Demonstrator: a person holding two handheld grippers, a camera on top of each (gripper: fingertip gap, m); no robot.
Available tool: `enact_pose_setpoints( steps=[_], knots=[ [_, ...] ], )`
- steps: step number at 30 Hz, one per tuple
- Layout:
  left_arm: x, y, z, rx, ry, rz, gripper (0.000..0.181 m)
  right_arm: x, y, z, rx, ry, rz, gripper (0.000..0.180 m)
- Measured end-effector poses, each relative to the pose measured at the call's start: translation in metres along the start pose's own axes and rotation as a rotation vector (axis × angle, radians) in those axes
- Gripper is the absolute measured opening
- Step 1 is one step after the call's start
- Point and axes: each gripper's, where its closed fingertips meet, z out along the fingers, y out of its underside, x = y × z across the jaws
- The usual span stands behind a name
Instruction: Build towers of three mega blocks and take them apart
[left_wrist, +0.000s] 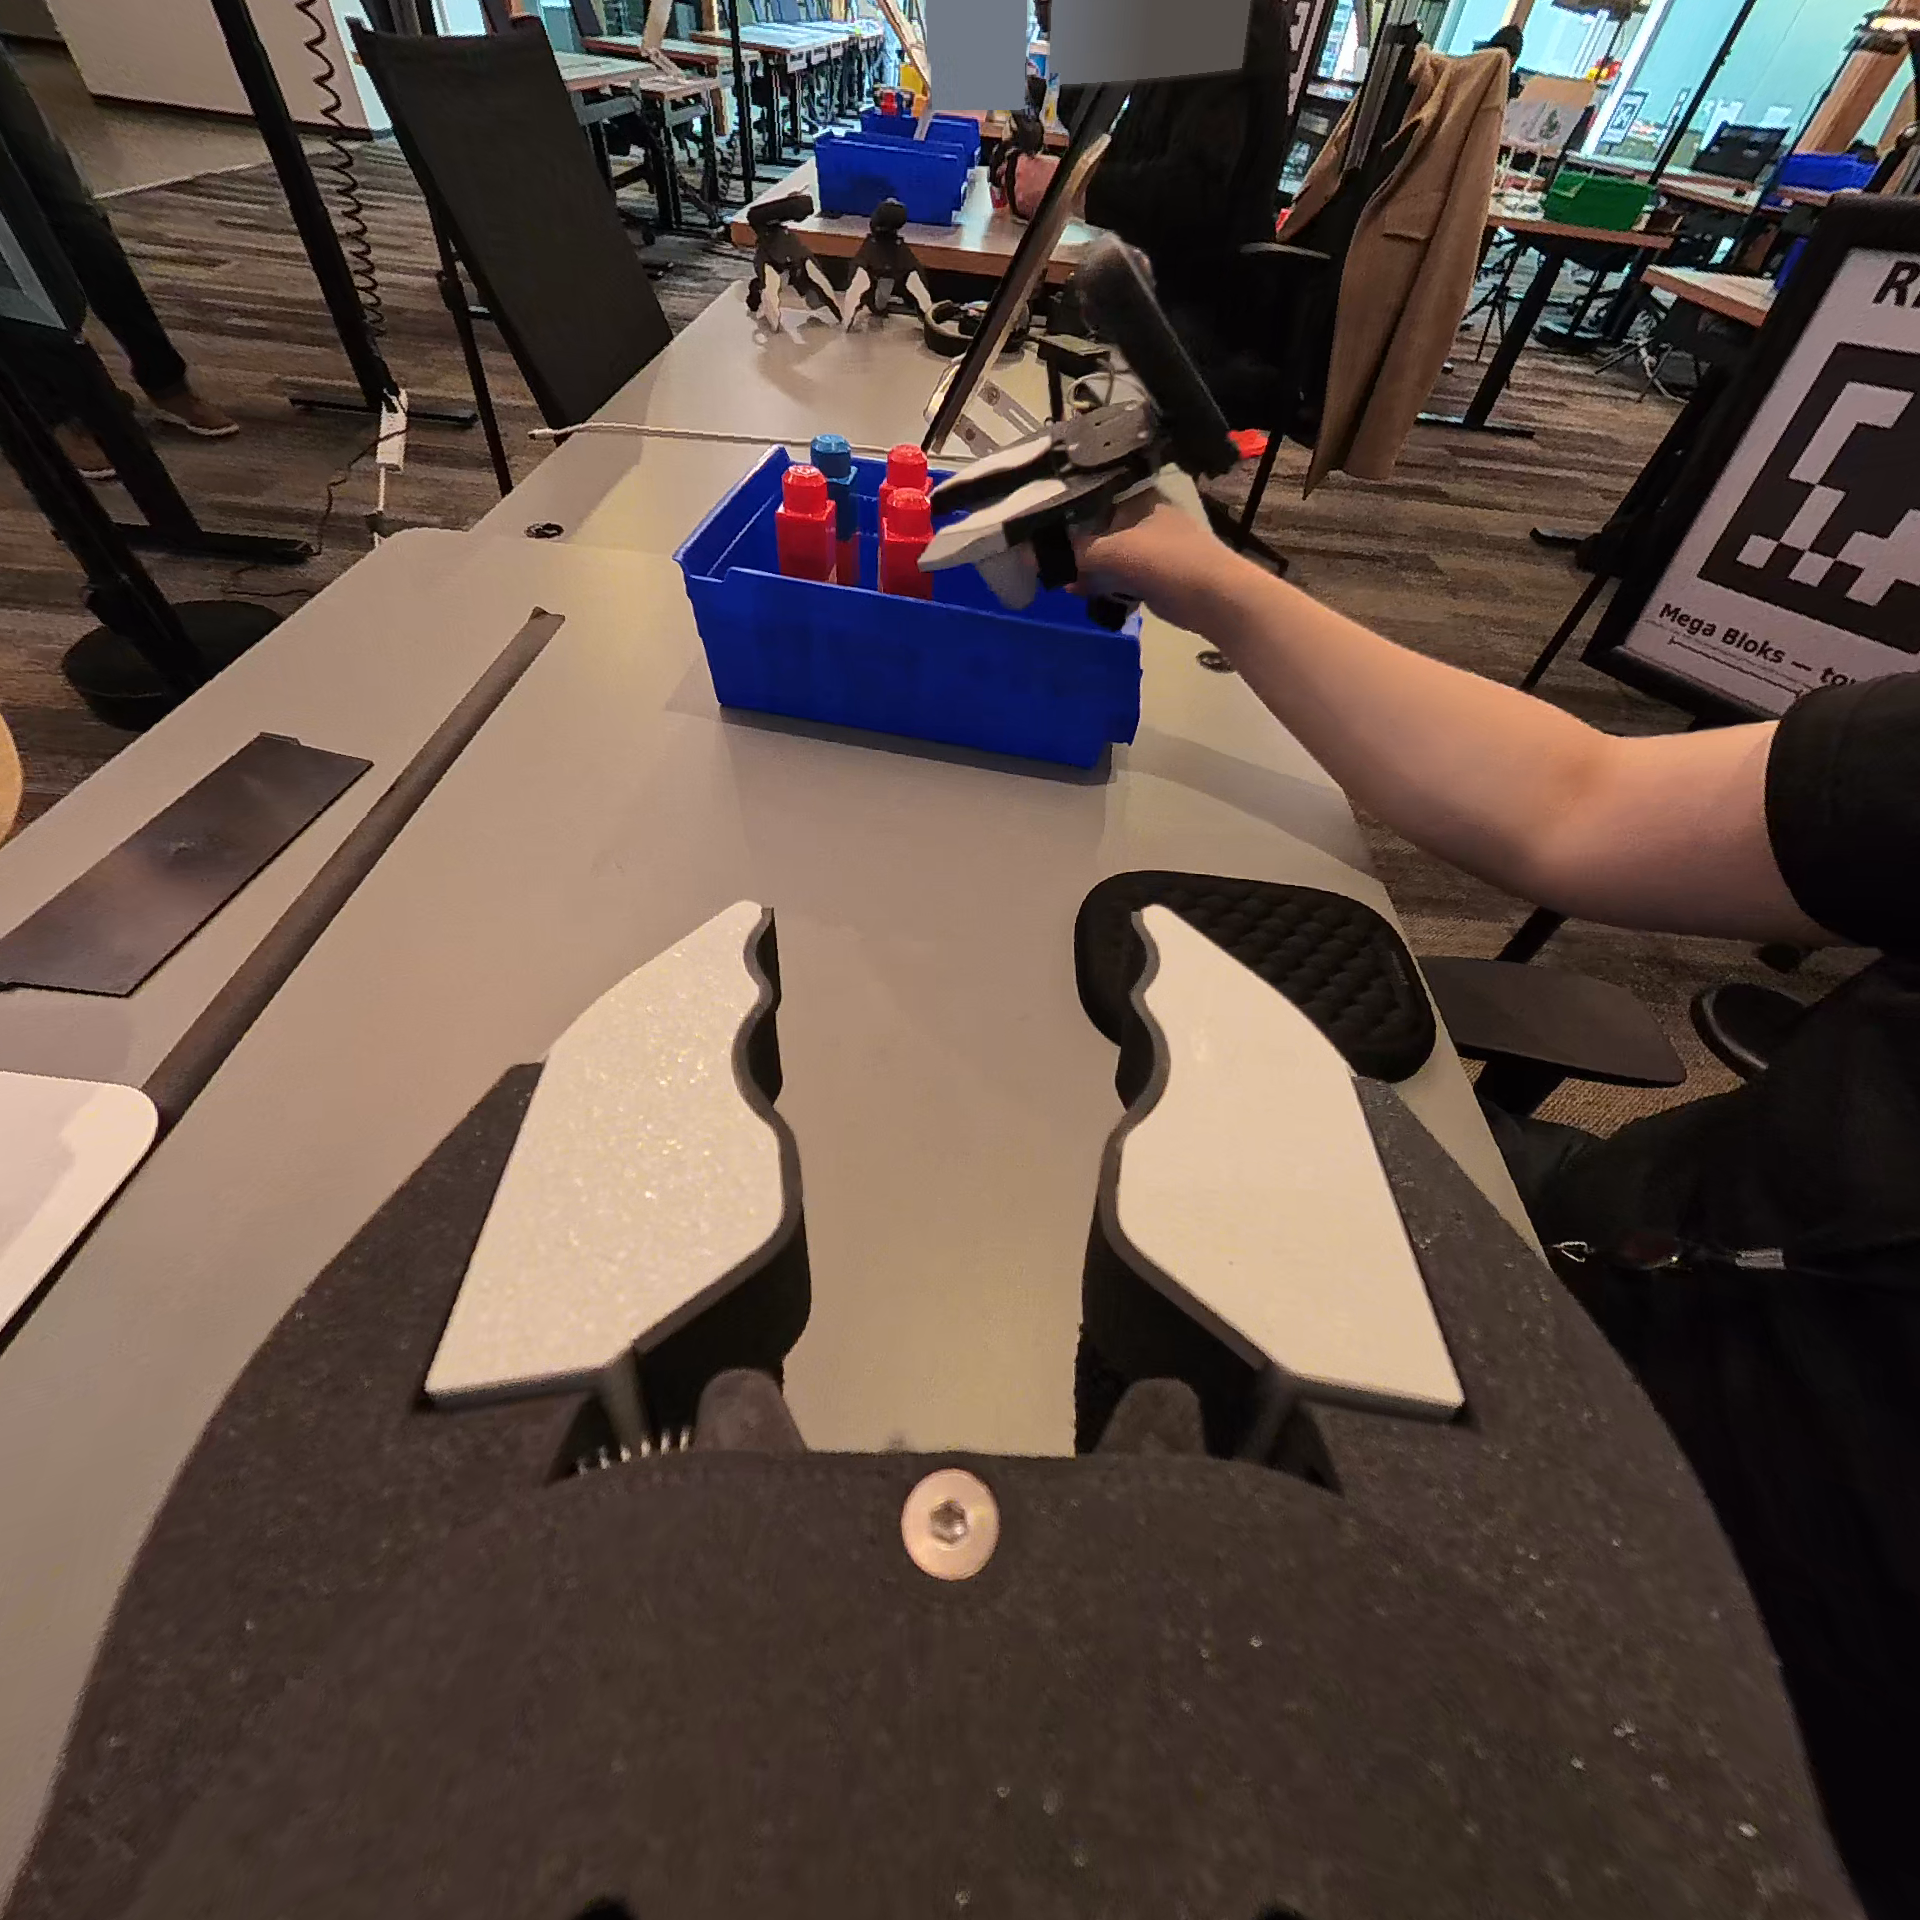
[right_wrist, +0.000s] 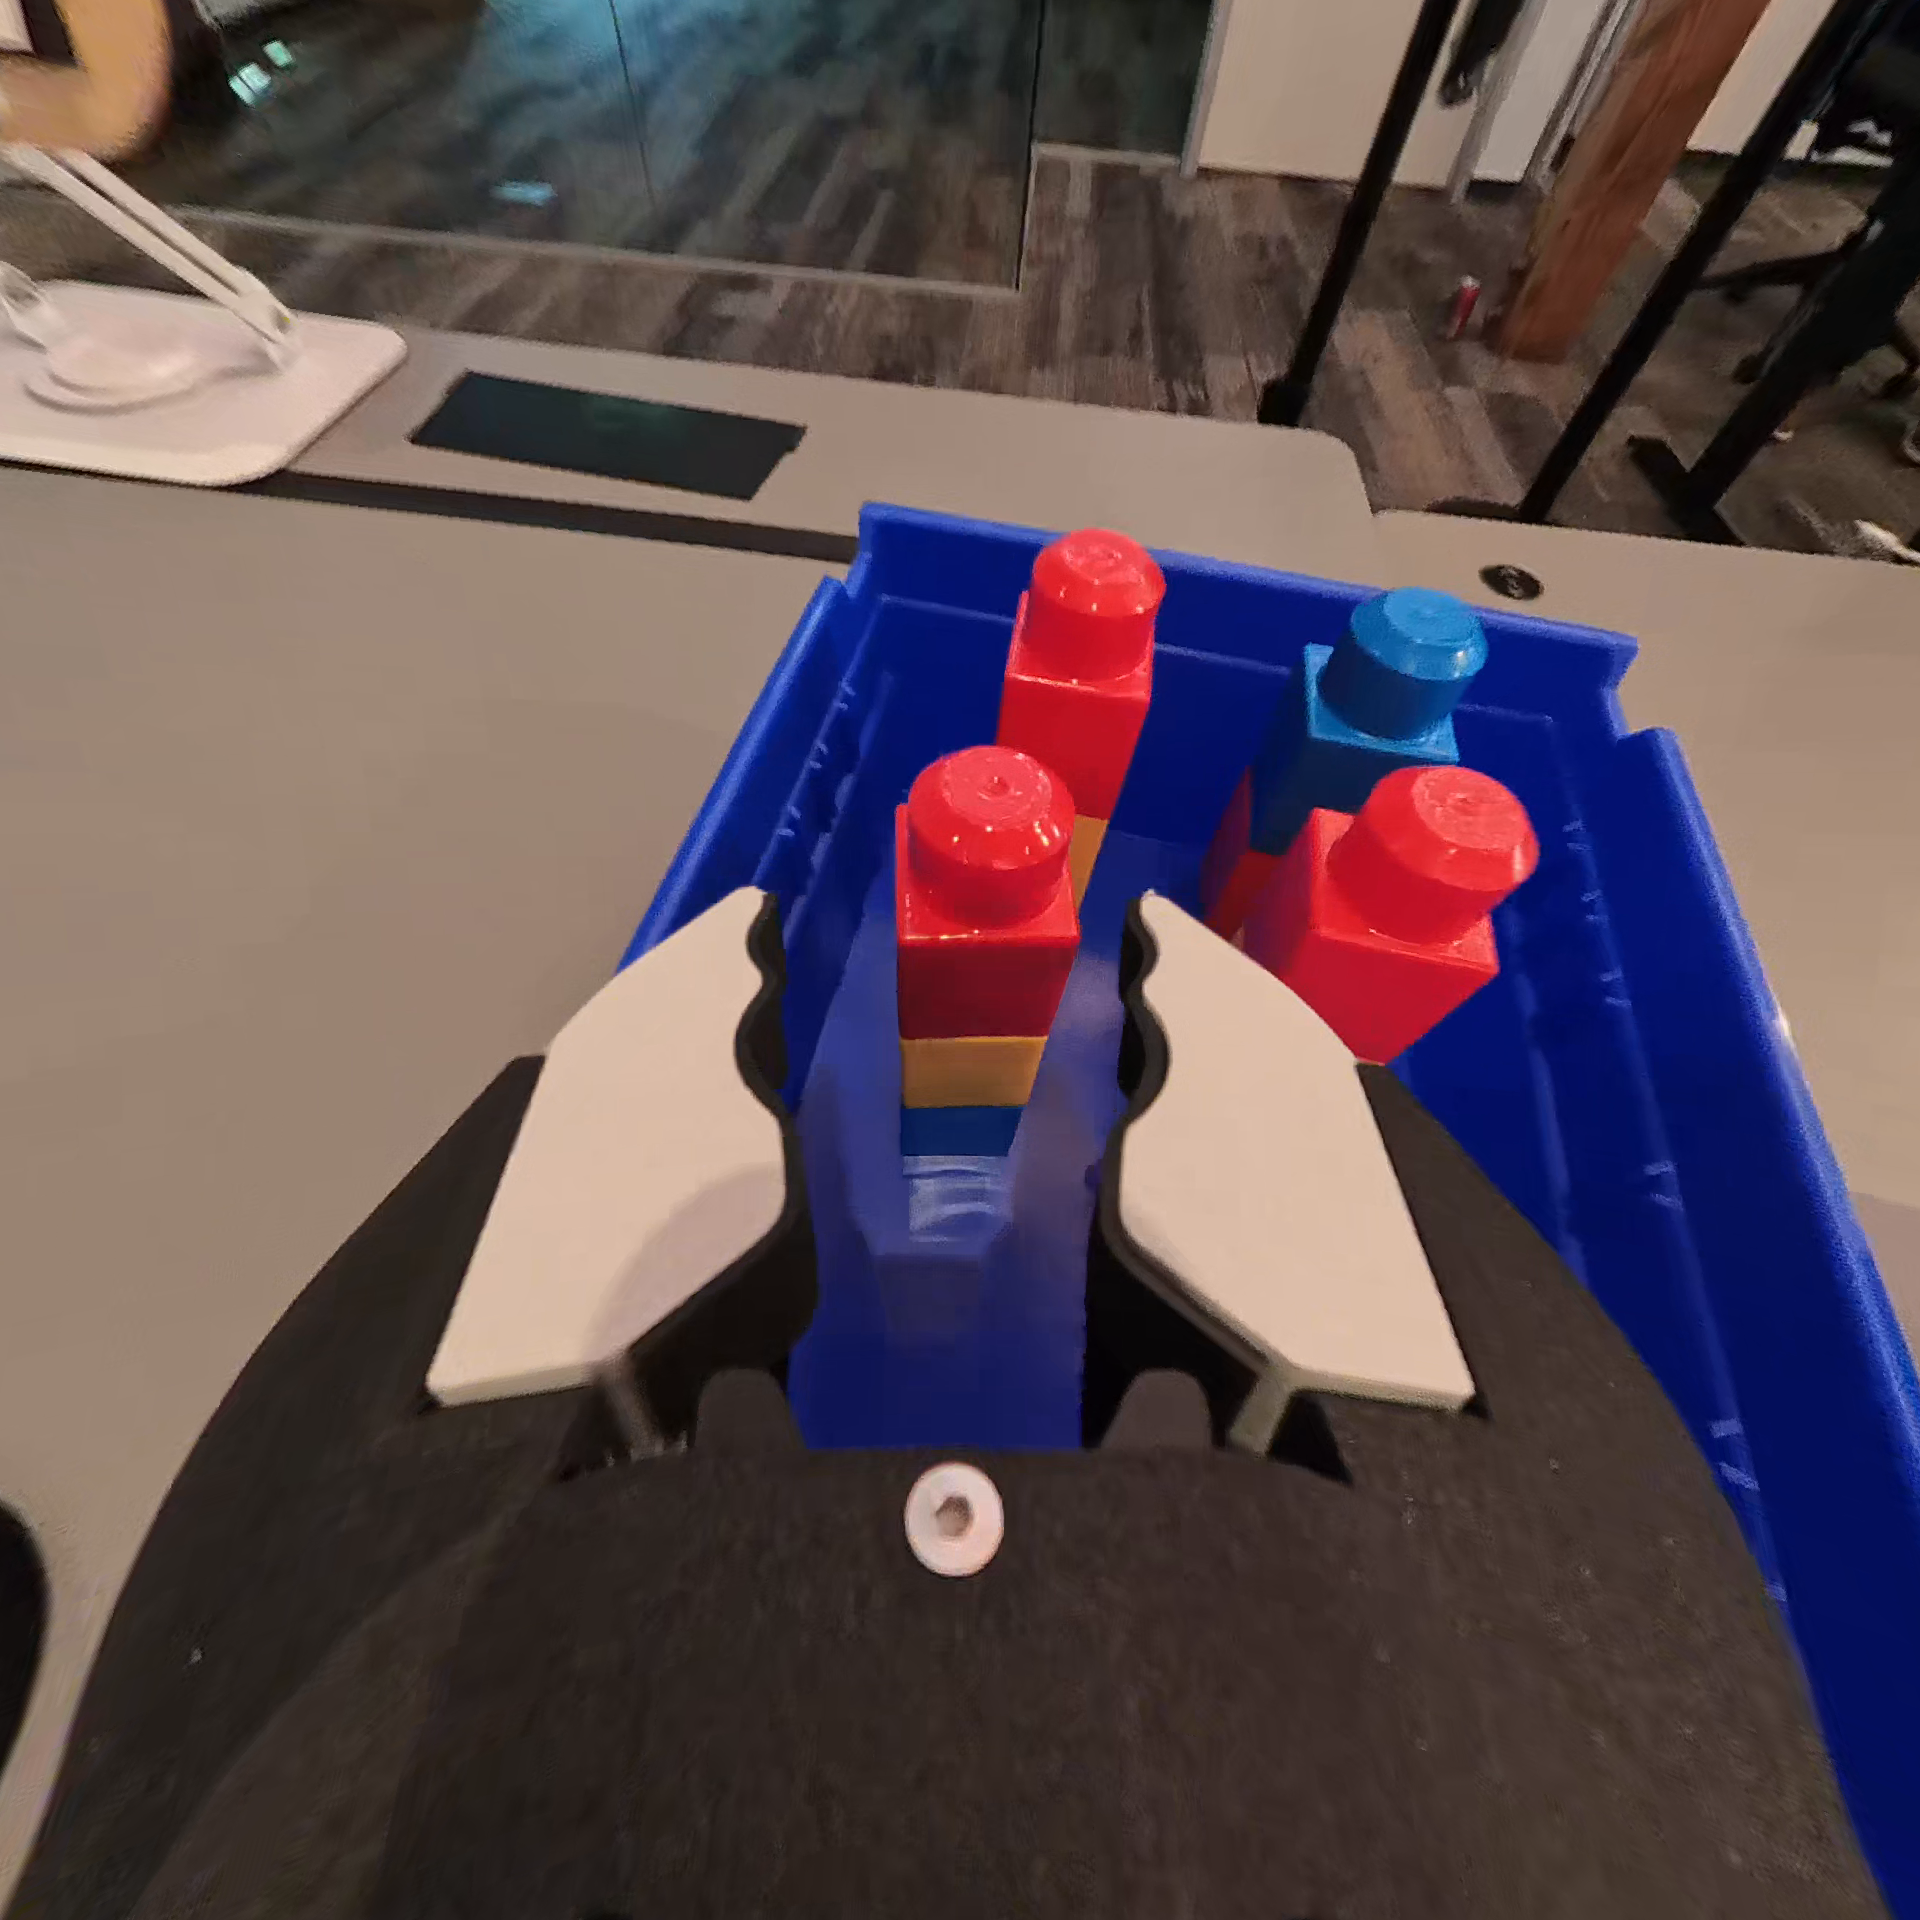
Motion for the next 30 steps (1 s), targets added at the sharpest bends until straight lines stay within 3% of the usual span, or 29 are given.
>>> enact_pose_setpoints(
  steps=[2,4,12,18,27,30],
  knots=[
    [0.001,0.001,0.000,-0.005,0.001,0.003,0.063,0.000,0.008,0.010,-0.054,0.009,-0.007,0.056],
    [0.001,0.001,0.000,-0.007,0.001,0.004,0.063,-0.002,0.010,0.015,-0.073,-0.003,-0.012,0.036],
    [0.000,0.001,0.000,-0.008,0.000,0.003,0.063,0.017,-0.010,0.017,0.002,0.098,0.036,0.036],
    [0.001,0.001,0.000,-0.009,0.002,0.008,0.063,0.021,-0.002,0.027,0.028,0.091,0.137,0.036],
    [0.001,0.002,0.000,-0.013,0.005,0.006,0.063,0.017,0.002,0.032,-0.013,0.095,0.077,0.036],
    [0.002,0.002,0.000,-0.015,0.003,0.005,0.063,0.015,-0.002,0.024,0.010,0.108,0.091,0.051]
  ],
)
